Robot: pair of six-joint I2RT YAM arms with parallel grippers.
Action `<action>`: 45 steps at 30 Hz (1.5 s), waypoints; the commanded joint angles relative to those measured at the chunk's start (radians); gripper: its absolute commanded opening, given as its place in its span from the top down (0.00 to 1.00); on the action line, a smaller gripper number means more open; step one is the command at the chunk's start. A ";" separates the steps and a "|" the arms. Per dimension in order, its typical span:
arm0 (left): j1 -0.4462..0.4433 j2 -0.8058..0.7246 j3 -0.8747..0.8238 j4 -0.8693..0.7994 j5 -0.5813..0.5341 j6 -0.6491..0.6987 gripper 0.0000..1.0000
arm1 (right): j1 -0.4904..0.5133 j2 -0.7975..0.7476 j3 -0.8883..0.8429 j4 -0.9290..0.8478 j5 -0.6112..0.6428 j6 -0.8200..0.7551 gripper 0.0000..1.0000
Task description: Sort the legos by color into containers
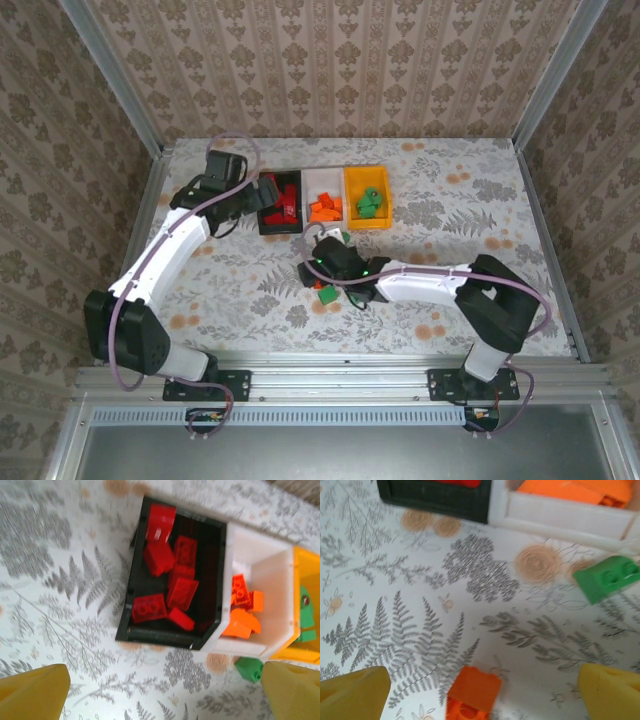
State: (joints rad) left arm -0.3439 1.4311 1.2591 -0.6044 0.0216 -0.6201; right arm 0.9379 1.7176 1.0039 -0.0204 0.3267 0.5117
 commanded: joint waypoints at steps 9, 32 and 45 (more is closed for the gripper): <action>0.019 0.005 0.049 -0.009 0.260 0.017 0.00 | 0.026 0.131 0.098 -0.157 0.043 0.083 0.09; 0.080 -0.005 -0.036 0.078 0.393 -0.015 0.00 | 0.027 0.222 0.167 -0.177 0.022 0.073 0.44; 0.089 -0.010 -0.041 0.083 0.403 -0.023 0.00 | 0.041 0.236 0.175 -0.194 0.027 0.082 0.60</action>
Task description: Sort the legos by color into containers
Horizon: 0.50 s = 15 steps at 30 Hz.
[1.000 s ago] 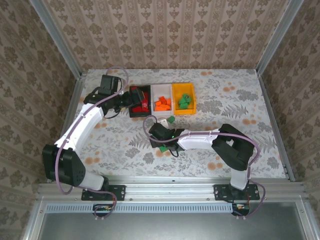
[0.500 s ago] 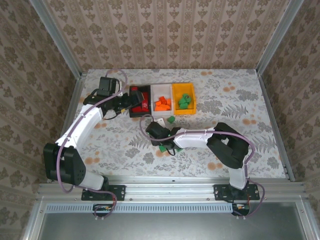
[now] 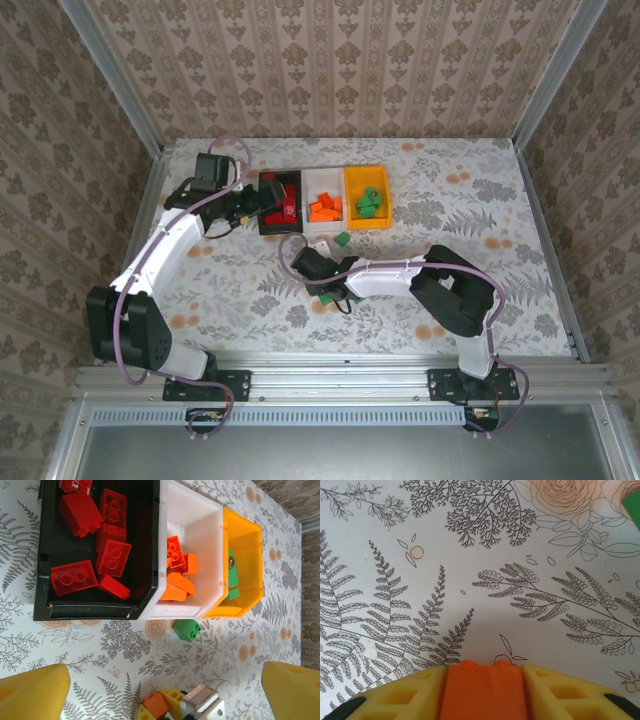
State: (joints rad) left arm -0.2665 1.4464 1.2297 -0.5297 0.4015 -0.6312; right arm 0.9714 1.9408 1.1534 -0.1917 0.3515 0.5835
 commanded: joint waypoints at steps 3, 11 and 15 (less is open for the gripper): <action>0.015 -0.026 -0.013 0.010 0.023 -0.013 0.00 | 0.010 0.010 0.033 -0.018 0.022 0.000 0.64; 0.022 -0.016 -0.020 0.026 0.044 -0.022 0.00 | -0.023 -0.017 0.134 -0.017 0.061 -0.096 0.72; 0.023 0.005 -0.039 0.057 0.086 -0.048 0.00 | -0.091 -0.024 0.228 -0.014 0.080 -0.178 0.73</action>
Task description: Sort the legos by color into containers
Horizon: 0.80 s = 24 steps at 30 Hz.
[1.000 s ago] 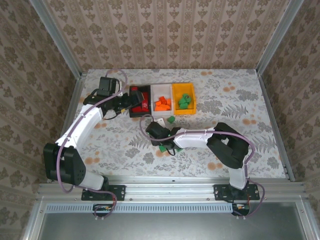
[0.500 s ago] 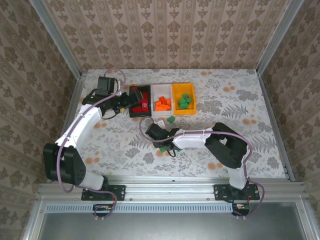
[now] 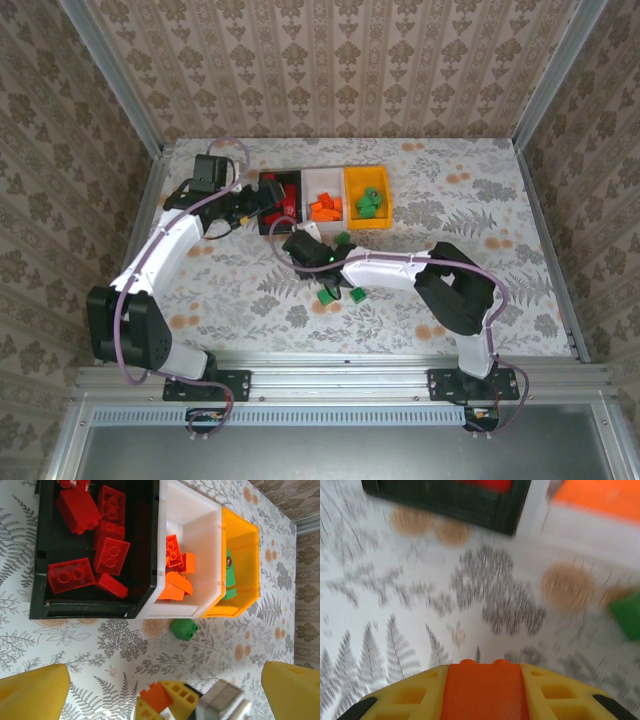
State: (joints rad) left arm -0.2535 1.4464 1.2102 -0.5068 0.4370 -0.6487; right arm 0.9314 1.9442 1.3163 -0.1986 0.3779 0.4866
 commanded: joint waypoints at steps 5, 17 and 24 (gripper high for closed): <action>0.010 0.048 -0.035 0.079 0.127 -0.071 0.00 | -0.178 0.064 0.234 -0.039 -0.003 -0.135 0.73; 0.016 0.058 -0.043 0.103 0.162 -0.090 0.00 | -0.292 0.332 0.619 -0.232 -0.050 -0.188 0.63; 0.017 0.062 -0.045 0.106 0.169 -0.095 0.00 | -0.293 0.277 0.629 -0.235 -0.004 -0.215 0.42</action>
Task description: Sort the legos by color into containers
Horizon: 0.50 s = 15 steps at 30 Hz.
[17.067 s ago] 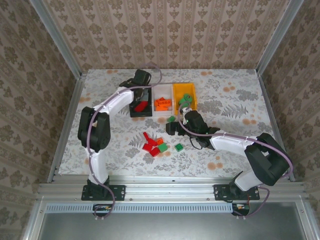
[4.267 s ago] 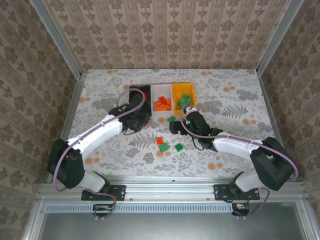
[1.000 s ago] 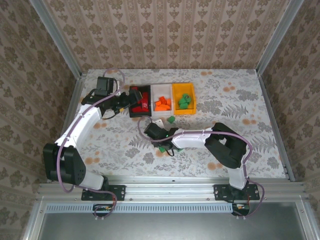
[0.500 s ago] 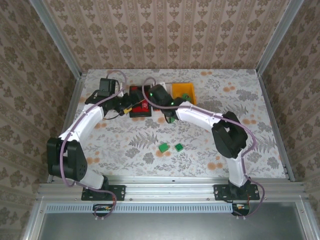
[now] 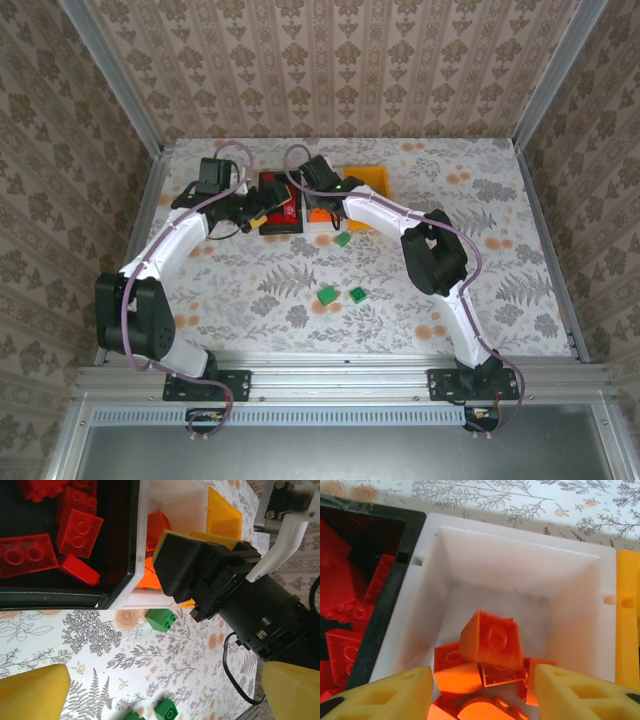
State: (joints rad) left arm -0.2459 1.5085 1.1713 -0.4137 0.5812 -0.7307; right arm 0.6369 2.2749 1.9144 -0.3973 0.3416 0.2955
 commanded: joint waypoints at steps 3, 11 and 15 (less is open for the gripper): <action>0.010 -0.004 -0.006 0.018 0.029 -0.015 0.00 | 0.009 -0.140 -0.041 -0.023 0.037 -0.016 0.43; 0.008 -0.018 -0.018 0.030 0.039 -0.028 0.00 | 0.177 -0.528 -0.603 0.077 -0.022 0.027 0.28; 0.013 -0.019 -0.017 0.030 0.037 -0.031 0.00 | 0.280 -0.586 -0.740 0.031 -0.100 0.082 0.21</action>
State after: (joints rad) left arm -0.2451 1.5082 1.1622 -0.3973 0.5999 -0.7460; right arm 0.8810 1.6913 1.2407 -0.3401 0.3096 0.3275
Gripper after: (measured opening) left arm 0.997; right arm 0.786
